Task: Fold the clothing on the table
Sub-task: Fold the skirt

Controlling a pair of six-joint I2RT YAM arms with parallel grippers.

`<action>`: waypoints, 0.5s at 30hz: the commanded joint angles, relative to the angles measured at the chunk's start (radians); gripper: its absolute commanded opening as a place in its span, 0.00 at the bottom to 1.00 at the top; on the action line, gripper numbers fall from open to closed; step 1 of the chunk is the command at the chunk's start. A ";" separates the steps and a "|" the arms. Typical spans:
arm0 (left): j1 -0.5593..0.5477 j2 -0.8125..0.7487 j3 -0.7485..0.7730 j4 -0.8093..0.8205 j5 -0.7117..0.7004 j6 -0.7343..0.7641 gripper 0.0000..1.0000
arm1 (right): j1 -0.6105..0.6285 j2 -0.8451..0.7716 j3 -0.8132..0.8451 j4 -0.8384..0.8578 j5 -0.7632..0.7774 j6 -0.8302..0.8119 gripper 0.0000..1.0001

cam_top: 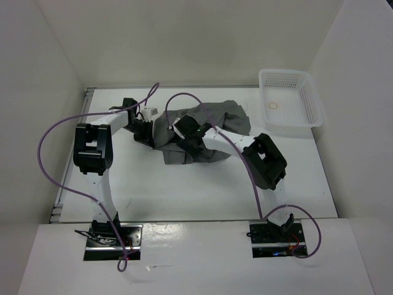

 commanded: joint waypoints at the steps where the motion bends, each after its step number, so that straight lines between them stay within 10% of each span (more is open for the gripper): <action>1: 0.000 -0.020 -0.031 -0.003 0.024 0.012 0.04 | 0.003 0.014 0.029 0.051 -0.004 0.001 0.80; 10: 0.000 -0.029 -0.031 -0.003 0.024 0.012 0.04 | -0.019 0.070 0.020 0.070 -0.015 0.001 0.49; 15: 0.009 -0.029 -0.040 -0.003 0.024 0.021 0.04 | -0.052 0.088 0.043 0.061 -0.037 0.001 0.13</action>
